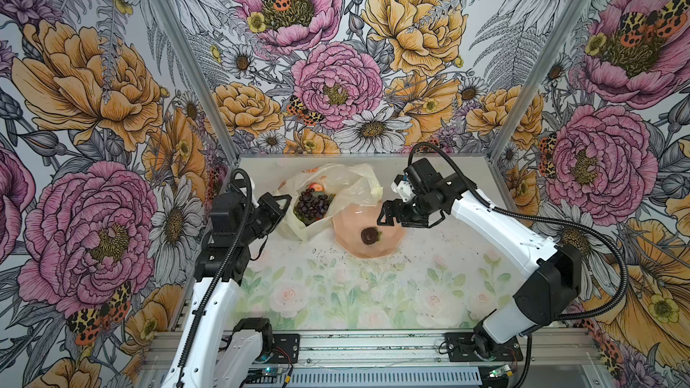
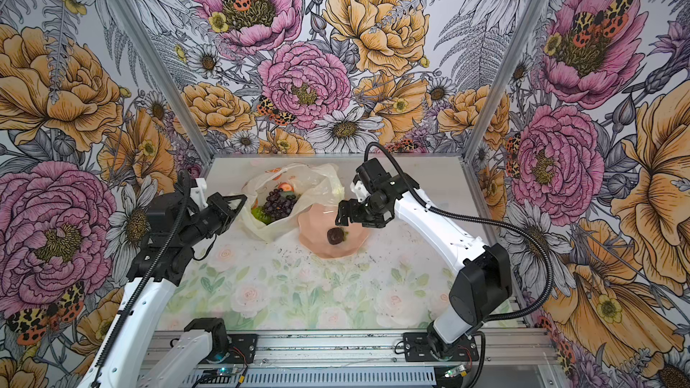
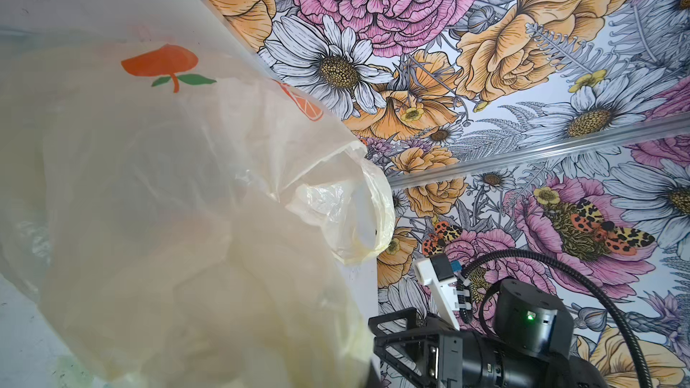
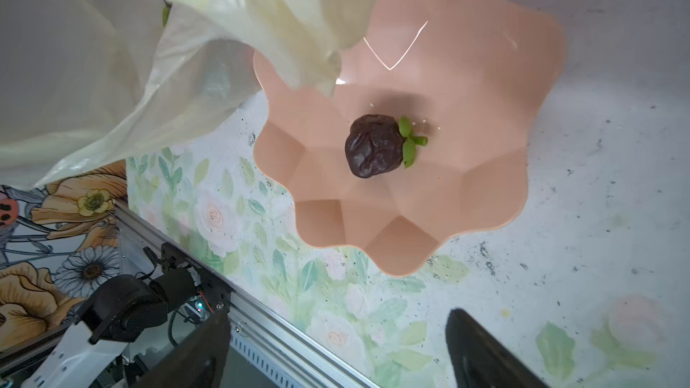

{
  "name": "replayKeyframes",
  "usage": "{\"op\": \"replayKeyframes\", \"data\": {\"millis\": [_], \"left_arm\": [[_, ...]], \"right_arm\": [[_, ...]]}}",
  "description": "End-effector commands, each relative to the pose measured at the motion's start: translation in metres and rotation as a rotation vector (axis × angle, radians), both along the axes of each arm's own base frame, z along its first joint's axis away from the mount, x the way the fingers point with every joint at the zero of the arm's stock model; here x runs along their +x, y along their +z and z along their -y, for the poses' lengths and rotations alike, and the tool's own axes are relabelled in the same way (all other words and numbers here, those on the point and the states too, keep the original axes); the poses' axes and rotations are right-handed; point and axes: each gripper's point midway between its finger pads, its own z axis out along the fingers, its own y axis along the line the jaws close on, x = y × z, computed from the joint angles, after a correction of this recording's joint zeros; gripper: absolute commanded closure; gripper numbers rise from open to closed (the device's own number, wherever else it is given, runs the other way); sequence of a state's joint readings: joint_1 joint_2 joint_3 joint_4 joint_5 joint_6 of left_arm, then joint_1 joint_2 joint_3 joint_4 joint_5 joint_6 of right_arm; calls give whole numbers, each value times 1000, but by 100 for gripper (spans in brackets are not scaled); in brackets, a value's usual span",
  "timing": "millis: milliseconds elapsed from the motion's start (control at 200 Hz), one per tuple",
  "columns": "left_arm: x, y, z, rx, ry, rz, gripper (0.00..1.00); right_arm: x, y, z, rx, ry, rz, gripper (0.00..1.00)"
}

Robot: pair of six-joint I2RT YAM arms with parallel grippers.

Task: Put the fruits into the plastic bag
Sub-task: 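Withdraw the right gripper from the bag and move over the plate, then lower the right gripper and close it on the small dark fruit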

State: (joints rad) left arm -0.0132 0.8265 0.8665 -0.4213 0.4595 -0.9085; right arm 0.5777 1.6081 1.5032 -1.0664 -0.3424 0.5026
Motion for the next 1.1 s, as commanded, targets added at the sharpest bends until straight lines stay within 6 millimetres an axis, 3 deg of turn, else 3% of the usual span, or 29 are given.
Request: {"op": "replayKeyframes", "data": {"millis": [0,160,635,1096], "left_arm": [[-3,-10,0,32,-2,-8,100],[-7,-13,1,46,-12,-15,100],[-9,-19,2,48,-20,-29,100],[-9,-23,3,49,-24,-40,100]], "right_arm": [[6,-21,-14,-101,66,31,8],[13,-48,-33,-156,109,1,8],[53,-108,-41,-315,114,-14,11],[74,-142,-41,-380,98,-30,18]]}}
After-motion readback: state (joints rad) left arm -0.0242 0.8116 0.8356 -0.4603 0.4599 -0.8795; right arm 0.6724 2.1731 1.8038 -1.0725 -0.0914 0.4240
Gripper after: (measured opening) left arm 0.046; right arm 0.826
